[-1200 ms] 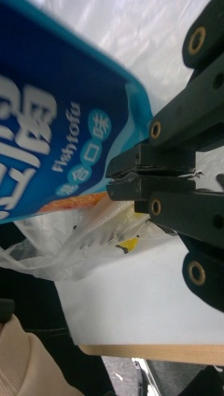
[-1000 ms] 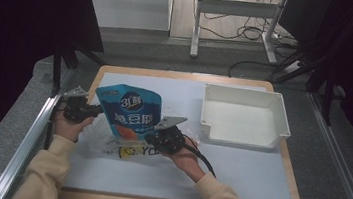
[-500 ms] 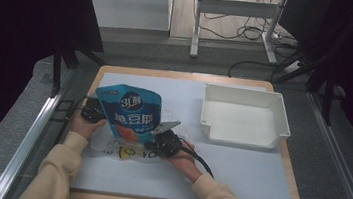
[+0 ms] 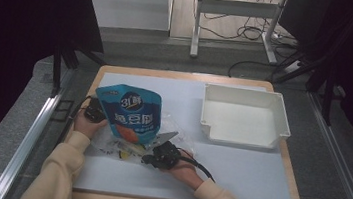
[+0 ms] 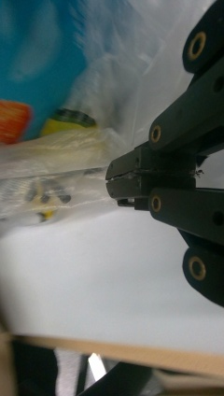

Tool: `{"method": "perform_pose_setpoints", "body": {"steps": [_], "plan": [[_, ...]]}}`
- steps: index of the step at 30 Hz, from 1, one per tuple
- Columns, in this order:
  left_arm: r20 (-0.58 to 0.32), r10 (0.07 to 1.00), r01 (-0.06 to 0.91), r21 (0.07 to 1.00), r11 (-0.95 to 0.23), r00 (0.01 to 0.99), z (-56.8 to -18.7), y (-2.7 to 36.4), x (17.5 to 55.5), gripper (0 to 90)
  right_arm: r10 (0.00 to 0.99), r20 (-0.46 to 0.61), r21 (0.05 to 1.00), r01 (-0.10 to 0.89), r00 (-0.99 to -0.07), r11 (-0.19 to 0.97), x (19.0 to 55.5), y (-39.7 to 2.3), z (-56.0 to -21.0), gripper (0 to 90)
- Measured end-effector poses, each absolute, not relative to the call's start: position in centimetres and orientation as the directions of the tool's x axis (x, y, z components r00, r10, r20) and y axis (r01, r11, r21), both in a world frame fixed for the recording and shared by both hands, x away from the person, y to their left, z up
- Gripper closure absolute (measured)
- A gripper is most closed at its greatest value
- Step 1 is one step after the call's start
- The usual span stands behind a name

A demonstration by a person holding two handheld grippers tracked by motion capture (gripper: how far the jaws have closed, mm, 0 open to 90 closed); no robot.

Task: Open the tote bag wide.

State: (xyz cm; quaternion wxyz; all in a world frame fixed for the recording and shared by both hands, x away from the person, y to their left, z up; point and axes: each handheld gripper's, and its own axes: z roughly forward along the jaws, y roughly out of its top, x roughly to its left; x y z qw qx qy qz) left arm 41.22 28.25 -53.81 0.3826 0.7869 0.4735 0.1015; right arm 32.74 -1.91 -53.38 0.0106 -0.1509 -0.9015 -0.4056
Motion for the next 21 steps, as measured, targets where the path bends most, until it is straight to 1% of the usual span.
{"method": "perform_pose_setpoints", "body": {"steps": [5,8,10,11,14,16,21], "plan": [[-0.201,0.823,0.667,0.698,-0.26,0.531,-53.7,28.2,41.1,89.6,0.281,0.115,0.797,0.257,-0.953,0.546,33.1,-2.2,-50.2,88.9],[-0.196,0.823,0.666,0.697,-0.265,0.533,-53.7,28.1,41.0,89.7,0.325,0.099,0.81,0.265,-0.941,0.523,34.0,-2.4,-49.1,88.9],[-0.195,0.823,0.665,0.698,-0.265,0.533,-53.7,28.1,41.0,89.6,0.361,0.08,0.79,0.28,-0.929,0.545,34.8,-2.3,-49.7,88.9],[-0.195,0.823,0.665,0.698,-0.265,0.533,-53.7,28.1,41.0,89.7,0.361,0.08,0.79,0.28,-0.929,0.545,34.8,-2.3,-49.7,88.9],[-0.194,0.822,0.665,0.697,-0.269,0.535,-53.7,28.1,41.0,89.7,0.371,0.093,0.763,0.305,-0.924,0.569,35.5,-1.7,-51.2,88.9],[-0.195,0.822,0.666,0.696,-0.268,0.534,-53.7,28.1,41.0,89.7,0.359,0.101,0.75,0.309,-0.928,0.586,35.4,-1.1,-52.0,88.9],[-0.193,0.822,0.666,0.695,-0.27,0.535,-53.7,28.1,41.0,89.7,0.299,0.106,0.721,0.28,-0.948,0.634,34.0,1.6,-53.6,88.9]]}}
